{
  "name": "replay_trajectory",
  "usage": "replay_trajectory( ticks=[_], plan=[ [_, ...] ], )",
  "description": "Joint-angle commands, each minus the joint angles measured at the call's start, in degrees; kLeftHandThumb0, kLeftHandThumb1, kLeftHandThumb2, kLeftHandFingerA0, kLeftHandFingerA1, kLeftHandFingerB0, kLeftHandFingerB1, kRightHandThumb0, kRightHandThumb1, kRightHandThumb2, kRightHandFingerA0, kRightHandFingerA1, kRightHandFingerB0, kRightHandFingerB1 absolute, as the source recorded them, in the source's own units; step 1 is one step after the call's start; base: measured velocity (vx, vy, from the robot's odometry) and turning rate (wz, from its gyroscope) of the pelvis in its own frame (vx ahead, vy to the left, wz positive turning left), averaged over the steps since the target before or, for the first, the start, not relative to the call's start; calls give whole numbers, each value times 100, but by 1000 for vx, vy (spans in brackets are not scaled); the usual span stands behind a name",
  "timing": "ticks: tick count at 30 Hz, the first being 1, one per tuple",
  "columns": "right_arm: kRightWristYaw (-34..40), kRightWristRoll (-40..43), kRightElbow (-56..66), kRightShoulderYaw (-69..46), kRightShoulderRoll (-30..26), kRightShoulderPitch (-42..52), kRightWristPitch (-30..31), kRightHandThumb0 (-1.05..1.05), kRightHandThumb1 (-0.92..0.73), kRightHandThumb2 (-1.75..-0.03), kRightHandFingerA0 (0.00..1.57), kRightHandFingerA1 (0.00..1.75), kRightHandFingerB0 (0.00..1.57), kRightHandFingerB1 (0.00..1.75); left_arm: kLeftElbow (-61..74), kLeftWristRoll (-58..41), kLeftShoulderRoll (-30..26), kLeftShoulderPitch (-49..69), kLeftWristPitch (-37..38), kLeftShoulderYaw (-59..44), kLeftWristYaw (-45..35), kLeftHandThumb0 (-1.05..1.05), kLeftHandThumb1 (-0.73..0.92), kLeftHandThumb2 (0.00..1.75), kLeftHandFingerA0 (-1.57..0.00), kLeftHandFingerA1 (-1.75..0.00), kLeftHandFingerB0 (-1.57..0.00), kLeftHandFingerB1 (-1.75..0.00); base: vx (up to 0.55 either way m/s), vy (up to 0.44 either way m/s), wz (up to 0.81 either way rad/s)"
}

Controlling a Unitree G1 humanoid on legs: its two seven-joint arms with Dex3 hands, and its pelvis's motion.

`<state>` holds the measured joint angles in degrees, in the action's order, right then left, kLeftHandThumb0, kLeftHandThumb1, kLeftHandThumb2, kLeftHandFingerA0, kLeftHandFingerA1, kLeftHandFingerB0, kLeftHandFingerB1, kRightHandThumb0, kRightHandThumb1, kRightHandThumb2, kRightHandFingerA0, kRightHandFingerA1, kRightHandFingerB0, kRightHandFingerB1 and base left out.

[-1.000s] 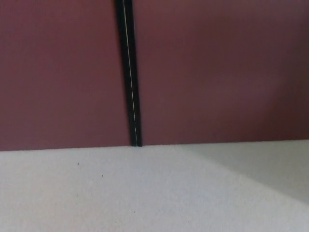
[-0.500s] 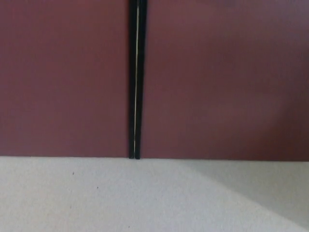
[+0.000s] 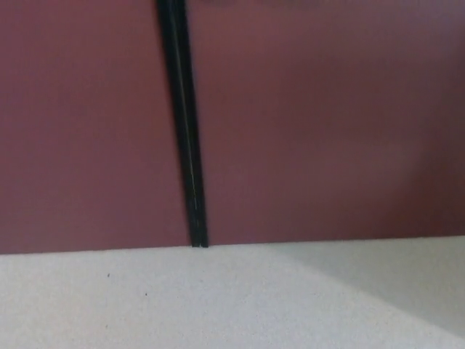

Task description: The robot walks towards the door handle and put its right hand on it and twist the handle

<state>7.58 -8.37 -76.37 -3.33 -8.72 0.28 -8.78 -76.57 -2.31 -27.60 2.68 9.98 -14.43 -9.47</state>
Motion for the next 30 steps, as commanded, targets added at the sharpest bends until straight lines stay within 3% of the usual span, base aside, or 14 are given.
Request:
replay_trajectory(
  ticks=[1, 12, 13, 14, 18, 20, 21, 22, 24, 25, 27, 28, 29, 30],
  plan=[
    [-36, 61, 2, -57, 15, -5, 1, -7, -70, -60, 63, 54, 44, 42, 26, 80, 43, 26, 121, 43, -85, -21, 32, 88, -60, -83, -35, -66, 176, -53, -48],
    [12, -35, -8, 48, 58, 4, 43, -6, -69, -59, 64, 55, 45, 43, 7, 190, 35, 64, 249, 123, 64, -22, 29, 88, -44, -75, -28, -63, 168, 7, 7],
    [1, -27, -5, 46, 56, 14, 16, -6, -69, -59, 64, 56, 45, 43, 5, 233, 25, 57, 251, 174, 101, -22, 35, 77, -39, -79, -29, -64, 172, -95, 10],
    [-26, -2, -1, 30, 52, 24, -19, -6, -70, -59, 64, 56, 45, 43, 3, 270, 22, 48, 251, 224, 163, -21, 29, 88, -40, -72, -28, -63, 203, -134, 8],
    [10, 6, -2, 15, 38, -15, 1, -5, -70, -59, 64, 56, 45, 43, -7, 218, 30, 22, 227, 197, 216, -24, 35, 76, -33, -75, -27, -63, 116, -145, -2],
    [10, 24, 1, -3, 38, -12, -7, -6, -70, -59, 64, 56, 45, 43, -10, 170, 38, 23, 243, 138, 246, -23, 28, 90, -34, -69, -26, -63, 57, -131, -14],
    [6, 35, 1, -16, 36, -9, -17, -6, -70, -59, 64, 56, 44, 43, -8, 150, 46, 29, 266, 113, 265, -25, 35, 78, -31, -75, -25, -63, 54, -114, 1],
    [11, 47, 1, -31, 35, 2, -28, -6, -70, -59, 64, 56, 44, 42, -6, 137, 55, 44, 300, 91, 291, -23, 27, 91, -33, -68, -25, -62, 0, 0, 0],
    [53, 74, 9, -72, 40, 24, -56, -6, -70, -59, 64, 56, 44, 42, -4, 136, 65, 65, 327, 65, 290, -23, 34, 79, -30, -76, -22, -61, 80, 9, -8],
    [79, 113, 18, -121, 42, 34, -88, -5, -70, -59, 64, 56, 44, 42, 5, 149, 70, 75, 352, 70, 316, -22, 29, 89, -33, -70, -20, -60, 93, 46, -8],
    [136, 143, 29, -193, 49, 64, -141, -5, -70, -59, 64, 57, 43, 42, 16, 169, 68, 108, 390, 73, 349, -22, 34, 80, -29, -76, -20, -60, 85, 119, -3],
    [287, 185, 43, -272, 56, 71, -186, -4, -70, -59, 63, 57, 38, 40, 21, 173, 75, 123, 425, 71, 365, -21, 26, 91, -30, -67, -18, -59, 114, 168, -6],
    [431, 231, 53, -360, 72, 71, -230, -2, -52, -90, 58, 68, 26, 52, 20, 164, 81, 127, 442, 54, 380, -21, 27, 93, -27, -66, -15, -58, 160, 293, 10],
    [468, 232, 54, -396, 80, 71, -244, -2, -52, -90, 58, 68, 26, 52, 19, 161, 83, 126, 445, 45, 385, -21, 27, 93, -27, -66, -15, -58, 265, 95, 42]
  ],
)
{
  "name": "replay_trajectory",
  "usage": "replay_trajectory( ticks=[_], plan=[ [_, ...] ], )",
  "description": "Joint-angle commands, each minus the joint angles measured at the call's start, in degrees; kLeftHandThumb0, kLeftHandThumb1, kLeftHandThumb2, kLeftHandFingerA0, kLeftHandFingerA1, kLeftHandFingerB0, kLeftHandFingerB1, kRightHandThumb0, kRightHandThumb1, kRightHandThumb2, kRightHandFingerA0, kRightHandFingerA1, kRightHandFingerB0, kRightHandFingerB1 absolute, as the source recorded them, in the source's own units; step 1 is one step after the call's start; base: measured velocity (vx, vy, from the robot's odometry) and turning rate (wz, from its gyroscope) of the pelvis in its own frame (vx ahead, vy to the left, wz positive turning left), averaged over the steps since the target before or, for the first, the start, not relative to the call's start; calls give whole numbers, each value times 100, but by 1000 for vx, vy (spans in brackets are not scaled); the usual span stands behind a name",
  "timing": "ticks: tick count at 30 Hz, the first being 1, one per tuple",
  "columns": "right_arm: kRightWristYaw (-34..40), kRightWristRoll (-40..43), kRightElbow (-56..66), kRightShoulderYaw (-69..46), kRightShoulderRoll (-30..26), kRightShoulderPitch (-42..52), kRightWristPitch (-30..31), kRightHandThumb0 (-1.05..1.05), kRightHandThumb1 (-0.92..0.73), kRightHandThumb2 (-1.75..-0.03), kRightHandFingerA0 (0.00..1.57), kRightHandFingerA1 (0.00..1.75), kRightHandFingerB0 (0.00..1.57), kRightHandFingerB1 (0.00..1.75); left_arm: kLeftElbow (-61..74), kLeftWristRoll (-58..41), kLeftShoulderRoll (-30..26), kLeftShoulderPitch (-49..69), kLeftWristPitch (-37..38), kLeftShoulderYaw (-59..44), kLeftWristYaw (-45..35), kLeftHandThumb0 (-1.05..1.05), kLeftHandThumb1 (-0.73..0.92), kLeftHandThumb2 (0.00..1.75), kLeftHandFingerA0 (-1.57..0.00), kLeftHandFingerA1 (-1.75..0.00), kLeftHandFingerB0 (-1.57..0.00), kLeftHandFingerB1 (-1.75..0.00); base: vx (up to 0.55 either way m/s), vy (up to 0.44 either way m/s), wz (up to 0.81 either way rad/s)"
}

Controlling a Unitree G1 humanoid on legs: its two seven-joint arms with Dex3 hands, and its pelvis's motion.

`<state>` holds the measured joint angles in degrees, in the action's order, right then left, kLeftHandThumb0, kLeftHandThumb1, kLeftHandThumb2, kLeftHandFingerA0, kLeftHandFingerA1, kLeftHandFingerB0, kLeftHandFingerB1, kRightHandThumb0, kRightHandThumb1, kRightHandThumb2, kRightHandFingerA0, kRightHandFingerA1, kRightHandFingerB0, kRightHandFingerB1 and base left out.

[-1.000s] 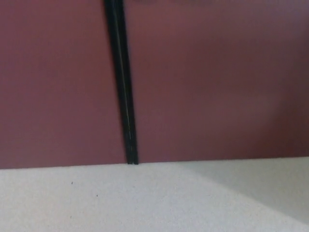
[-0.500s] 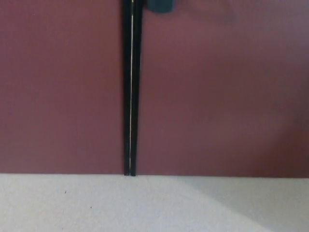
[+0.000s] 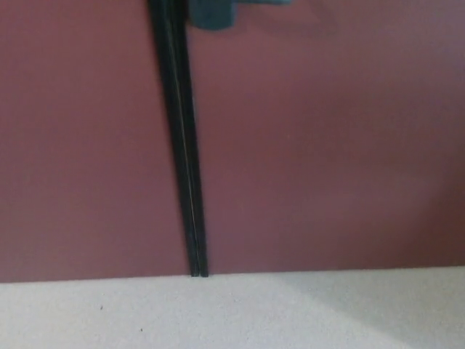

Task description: The robot walks towards the door handle and put its right hand on it and twist the handle

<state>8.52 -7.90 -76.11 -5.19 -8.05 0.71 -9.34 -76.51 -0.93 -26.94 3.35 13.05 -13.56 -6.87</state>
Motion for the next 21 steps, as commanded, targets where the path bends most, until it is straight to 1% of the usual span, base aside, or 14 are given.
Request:
replay_trajectory(
  ticks=[1, 2, 3, 4, 5, 6, 8, 10, 15, 16, 17, 18, 21],
  plan=[
    [591, 128, 29, -204, 34, 42, -262, -1, -51, -89, 55, 67, 28, 52, 0, 58, 10, 55, 138, -24, 194, -18, 27, 94, -29, -67, -18, -59, 246, 50, -45],
    [693, 76, -88, -212, 113, -139, -119, -35, -54, -81, 63, 69, 38, 50, -5, 83, 7, 54, 149, -14, 253, -18, 28, 94, -28, -67, -17, -59, 219, 47, 14],
    [784, 34, -106, -205, 140, -160, -128, -27, -68, -60, 66, 61, 45, 39, -7, 84, 7, 55, 151, -17, 286, -18, 29, 93, -30, -68, -16, -58, 181, 101, 2],
    [831, 30, -109, -223, 160, -161, -164, -34, -53, -81, 61, 67, 39, 51, -3, 95, -5, 26, 139, -10, 311, -17, 29, 94, -29, -68, -16, -58, 160, 85, 6],
    [857, 33, -112, -240, 171, -160, -187, -27, -68, -60, 65, 59, 45, 39, -3, 101, -11, 13, 133, -8, 334, -17, 28, 94, -27, -66, -16, -59, 111, 66, 1],
    [856, 42, -115, -267, 175, -145, -216, -27, -68, -60, 66, 58, 46, 39, -13, 112, -16, 16, 131, -8, 369, -17, 29, 94, -29, -68, -15, -58, 105, 45, 0],
    [818, 78, -116, -324, 181, -111, -276, -27, -68, -60, 66, 57, 47, 40, -35, 150, -23, 27, 126, 12, 453, -17, 29, 95, -27, -66, -16, -58, 142, 16, 5],
    [835, 57, -118, -332, 179, -117, -270, -27, -67, -60, 64, 53, 47, 40, -44, 151, -11, 30, 140, 5, 539, -17, 29, 96, -25, -65, -10, -56, 144, -10, 7],
    [864, 52, -119, -366, 186, -135, -285, -27, -67, -60, 64, 51, 48, 40, -58, 240, -5, 6, 159, 88, 717, -17, 29, 95, -26, -66, -10, -56, 166, -70, 5],
    [837, 56, -120, -373, 183, -136, -284, -27, -67, -60, 64, 51, 48, 40, -61, 259, 1, 2, 163, 108, 762, -17, 29, 95, -27, -66, -11, -56, 157, -144, -64],
    [801, 51, -119, -372, 181, -132, -296, -27, -67, -60, 64, 51, 47, 40, -80, 284, 5, -13, 156, 128, 781, -17, 31, 97, -30, -67, -16, -58, 147, -125, -62],
    [797, 49, -120, -373, 180, -132, -299, -27, -67, -60, 65, 51, 48, 40, -83, 286, 6, -15, 156, 134, 786, -18, 29, 95, -28, -66, -14, -57, 145, -95, 5],
    [771, 69, -123, -414, 190, -161, -276, -27, -67, -59, 65, 51, 48, 40, -84, 277, 33, -50, 162, 125, 769, -17, 30, 96, -28, -66, -14, -57, 128, -87, -3]
  ],
)
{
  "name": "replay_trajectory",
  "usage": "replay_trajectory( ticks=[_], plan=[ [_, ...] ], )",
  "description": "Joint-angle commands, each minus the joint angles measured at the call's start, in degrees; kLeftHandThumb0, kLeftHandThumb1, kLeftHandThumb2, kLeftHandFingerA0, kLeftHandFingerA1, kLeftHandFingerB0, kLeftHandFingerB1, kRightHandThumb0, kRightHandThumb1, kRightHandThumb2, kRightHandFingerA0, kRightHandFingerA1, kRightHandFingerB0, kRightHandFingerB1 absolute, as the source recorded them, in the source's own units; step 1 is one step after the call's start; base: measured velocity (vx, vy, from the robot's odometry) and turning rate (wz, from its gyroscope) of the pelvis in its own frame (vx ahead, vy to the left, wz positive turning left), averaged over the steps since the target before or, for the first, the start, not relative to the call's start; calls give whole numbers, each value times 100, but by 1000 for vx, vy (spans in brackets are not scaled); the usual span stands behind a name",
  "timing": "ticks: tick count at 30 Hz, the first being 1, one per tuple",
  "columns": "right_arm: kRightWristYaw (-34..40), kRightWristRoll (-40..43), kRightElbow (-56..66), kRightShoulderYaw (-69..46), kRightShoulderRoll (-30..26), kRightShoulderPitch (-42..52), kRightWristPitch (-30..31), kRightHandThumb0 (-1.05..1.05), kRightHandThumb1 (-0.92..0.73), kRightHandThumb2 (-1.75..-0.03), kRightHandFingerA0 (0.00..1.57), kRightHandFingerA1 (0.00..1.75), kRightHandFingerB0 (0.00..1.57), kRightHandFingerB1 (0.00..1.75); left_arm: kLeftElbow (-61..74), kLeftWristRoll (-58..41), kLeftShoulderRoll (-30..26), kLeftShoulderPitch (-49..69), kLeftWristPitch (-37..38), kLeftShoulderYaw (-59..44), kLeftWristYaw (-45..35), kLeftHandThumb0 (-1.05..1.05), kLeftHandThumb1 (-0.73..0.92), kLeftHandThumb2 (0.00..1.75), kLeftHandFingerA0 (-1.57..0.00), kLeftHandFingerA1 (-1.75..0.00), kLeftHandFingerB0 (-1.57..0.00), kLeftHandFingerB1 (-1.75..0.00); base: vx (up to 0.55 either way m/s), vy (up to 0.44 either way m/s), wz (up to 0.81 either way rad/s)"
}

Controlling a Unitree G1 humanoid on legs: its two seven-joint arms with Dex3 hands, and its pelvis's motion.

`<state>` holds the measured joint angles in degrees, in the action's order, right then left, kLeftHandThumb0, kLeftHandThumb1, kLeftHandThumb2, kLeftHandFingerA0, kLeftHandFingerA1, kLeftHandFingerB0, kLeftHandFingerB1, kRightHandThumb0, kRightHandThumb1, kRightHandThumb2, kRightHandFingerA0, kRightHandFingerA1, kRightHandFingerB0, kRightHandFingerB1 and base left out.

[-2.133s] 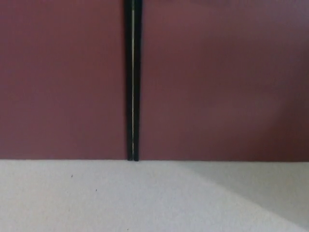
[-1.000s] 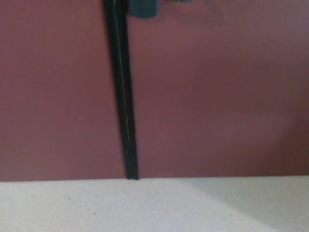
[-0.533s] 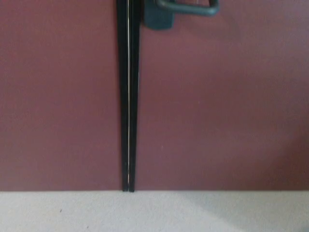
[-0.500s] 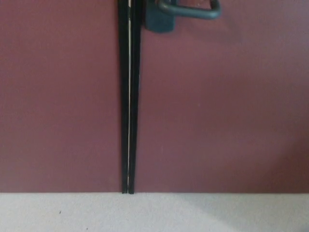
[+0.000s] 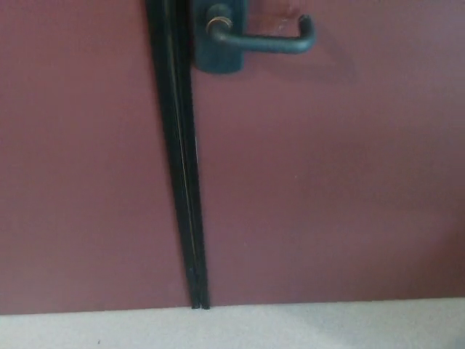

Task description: The robot walks towards the door handle and put its right hand on it and twist the handle

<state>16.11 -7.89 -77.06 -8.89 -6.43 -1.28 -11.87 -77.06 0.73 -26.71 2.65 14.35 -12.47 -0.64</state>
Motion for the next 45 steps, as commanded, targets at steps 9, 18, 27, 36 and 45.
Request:
replay_trajectory(
  ticks=[9, 18, 27, 36, 45],
  plan=[
    [-82, -21, -15, 15, -23, -118, 35, -29, -67, -59, 62, 48, 47, 39, 11, 25, 2, -98, -11, -113, -12, -19, 28, 94, -32, -68, -17, -59, 75, 168, -3],
    [-78, 22, -17, 6, -17, -138, 31, -29, -67, -60, 62, 49, 46, 39, 16, 64, 21, -141, -27, -118, -24, -20, 36, 83, -31, -79, -19, -59, 106, 146, -4],
    [953, -215, 71, 159, -33, -332, -431, -33, -65, -59, 62, 47, 51, 41, 132, 193, -16, -373, -20, 144, -344, -21, 35, 78, -35, -78, -21, -60, 133, 91, 0],
    [1628, -231, 63, 190, -209, -452, -574, -35, -64, -59, 62, 45, 59, 43, 162, 109, 97, -729, 27, 175, -437, -27, 36, 77, -40, -86, -29, -65, 223, 264, 4],
    [2175, -130, 78, 50, -203, -478, -503, -40, -60, -58, 48, 40, 52, 39, 183, 92, 81, -710, 29, 154, -480, -23, 35, 79, -41, -84, -30, -65, 189, -62, 11]
  ],
)
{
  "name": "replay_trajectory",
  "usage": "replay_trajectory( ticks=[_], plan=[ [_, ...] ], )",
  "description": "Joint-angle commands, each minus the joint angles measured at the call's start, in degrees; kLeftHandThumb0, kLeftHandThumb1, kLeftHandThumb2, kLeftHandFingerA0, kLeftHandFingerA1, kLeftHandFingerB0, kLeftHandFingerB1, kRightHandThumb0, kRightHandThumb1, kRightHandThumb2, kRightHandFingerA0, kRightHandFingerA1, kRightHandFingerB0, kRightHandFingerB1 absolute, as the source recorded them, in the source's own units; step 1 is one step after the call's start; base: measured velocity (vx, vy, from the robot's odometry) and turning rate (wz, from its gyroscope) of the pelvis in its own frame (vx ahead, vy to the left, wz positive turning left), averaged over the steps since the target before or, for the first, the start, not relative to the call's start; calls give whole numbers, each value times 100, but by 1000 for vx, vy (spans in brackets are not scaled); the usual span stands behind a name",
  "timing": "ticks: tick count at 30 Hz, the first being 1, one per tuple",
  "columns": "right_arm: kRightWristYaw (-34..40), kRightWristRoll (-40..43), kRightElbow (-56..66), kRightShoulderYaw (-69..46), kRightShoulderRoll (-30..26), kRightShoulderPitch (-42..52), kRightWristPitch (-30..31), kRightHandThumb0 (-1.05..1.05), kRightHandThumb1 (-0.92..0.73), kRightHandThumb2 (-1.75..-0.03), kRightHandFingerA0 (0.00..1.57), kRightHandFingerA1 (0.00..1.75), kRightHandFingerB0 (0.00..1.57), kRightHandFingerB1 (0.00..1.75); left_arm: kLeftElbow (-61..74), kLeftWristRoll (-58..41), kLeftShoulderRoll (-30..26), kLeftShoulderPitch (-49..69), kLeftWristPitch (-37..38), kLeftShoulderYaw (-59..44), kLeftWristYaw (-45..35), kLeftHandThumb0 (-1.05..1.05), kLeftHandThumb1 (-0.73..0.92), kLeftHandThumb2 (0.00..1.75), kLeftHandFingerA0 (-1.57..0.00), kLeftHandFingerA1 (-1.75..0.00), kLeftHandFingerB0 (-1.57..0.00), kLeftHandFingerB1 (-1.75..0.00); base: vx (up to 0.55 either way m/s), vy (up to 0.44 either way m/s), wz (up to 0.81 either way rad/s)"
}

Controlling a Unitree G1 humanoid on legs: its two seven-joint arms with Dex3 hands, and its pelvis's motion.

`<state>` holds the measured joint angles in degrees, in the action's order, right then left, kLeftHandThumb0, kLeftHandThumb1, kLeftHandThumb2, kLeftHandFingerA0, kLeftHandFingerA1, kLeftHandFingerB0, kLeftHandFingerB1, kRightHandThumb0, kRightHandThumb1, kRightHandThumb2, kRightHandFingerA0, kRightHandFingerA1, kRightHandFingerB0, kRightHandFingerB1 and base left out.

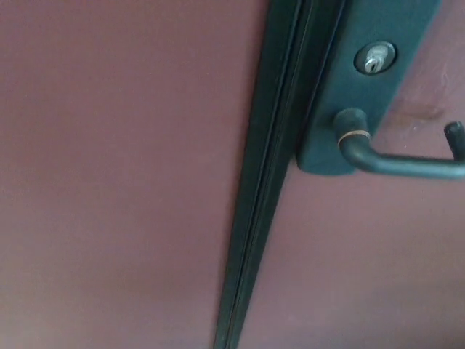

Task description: The robot walks towards the door handle and put its right hand on it and twist the handle

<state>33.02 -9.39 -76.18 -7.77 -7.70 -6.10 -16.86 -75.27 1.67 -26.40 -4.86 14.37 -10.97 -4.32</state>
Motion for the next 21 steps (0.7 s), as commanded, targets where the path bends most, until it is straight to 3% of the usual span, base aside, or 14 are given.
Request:
replay_trajectory(
  ticks=[1, 7, 9, 13, 17, 21],
  plan=[
    [488, 19, -11, -62, -75, 4, -4, -40, -60, -58, 48, 40, 52, 39, 6, -2, 50, 43, 26, 3, -112, -23, 35, 79, -41, -84, -30, -65, 223, -200, -50],
    [226, -9, -25, 3, -40, 48, -127, -40, -60, -58, 46, 39, 48, 38, -12, 85, 50, 140, 62, 105, -46, -22, 35, 79, -43, -84, -32, -65, 199, -159, 4],
    [-431, 76, -54, -19, -48, 81, -150, -40, -61, -58, 47, 39, 47, 38, 7, 59, 55, 195, 81, 103, -62, -20, 30, 90, -48, -78, -34, -66, 174, -125, -9],
    [-522, 87, -58, -40, -53, 91, -154, -40, -61, -58, 47, 39, 47, 38, 14, 52, 57, 212, 91, 108, -63, -20, 30, 90, -48, -78, -34, -66, 168, -96, -4],
    [-760, 167, -86, -110, -28, 127, 21, -39, -61, -58, 48, 40, 48, 37, -13, 52, 54, 270, 57, 114, -111, -17, 29, 92, -48, -77, -36, -66, 86, 352, 4],
    [-956, 203, -106, -139, -44, 126, 236, -38, -61, -58, 49, 40, 47, 37, -18, 62, 45, 288, 63, 128, -124, -19, 29, 90, -49, -78, -36, -66, 67, 59, 6]
  ],
)
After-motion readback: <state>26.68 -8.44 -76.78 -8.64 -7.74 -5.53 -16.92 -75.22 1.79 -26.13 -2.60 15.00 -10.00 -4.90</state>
